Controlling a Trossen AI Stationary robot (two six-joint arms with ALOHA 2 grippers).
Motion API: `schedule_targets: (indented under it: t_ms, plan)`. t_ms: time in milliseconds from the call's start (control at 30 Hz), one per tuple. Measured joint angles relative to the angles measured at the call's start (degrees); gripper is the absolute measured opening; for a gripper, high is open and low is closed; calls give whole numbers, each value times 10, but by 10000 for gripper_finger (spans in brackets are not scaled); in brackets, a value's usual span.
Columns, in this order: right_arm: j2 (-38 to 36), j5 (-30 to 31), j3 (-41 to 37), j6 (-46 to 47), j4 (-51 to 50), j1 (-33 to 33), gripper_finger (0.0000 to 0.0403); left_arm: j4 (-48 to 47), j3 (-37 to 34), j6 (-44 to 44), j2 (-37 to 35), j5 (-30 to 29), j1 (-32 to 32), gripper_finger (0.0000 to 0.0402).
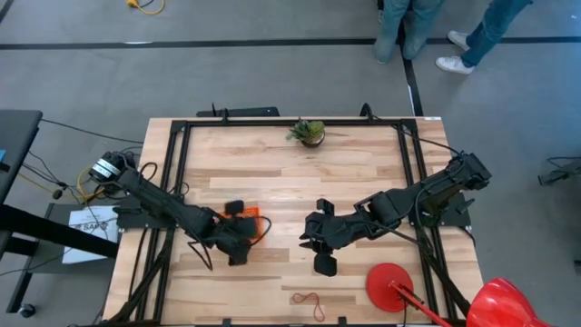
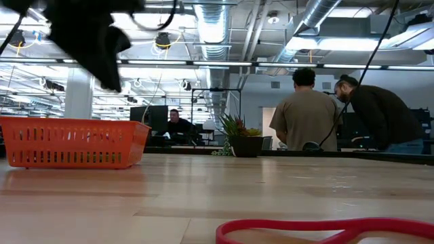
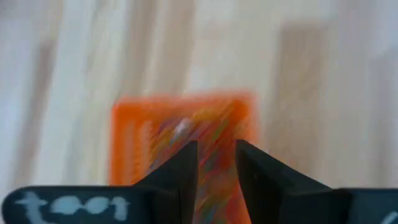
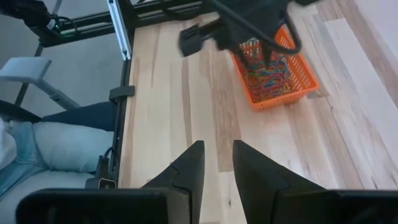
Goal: Pick and place rubber bands into bin
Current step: Put the red rubber band into the orange container
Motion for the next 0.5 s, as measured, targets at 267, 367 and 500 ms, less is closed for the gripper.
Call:
schedule_targets:
  t_ms: [267,367,500]
  plan:
    - [17,-2,0,47,29,-2,79,217,0,94,0,114,-1,98]
    - [42,-49,-1,95,52,7,79,214,0,101,0,113,-3,98]
    - [80,-178,0,97,81,21,79,176,0,101,0,105,-3,98]
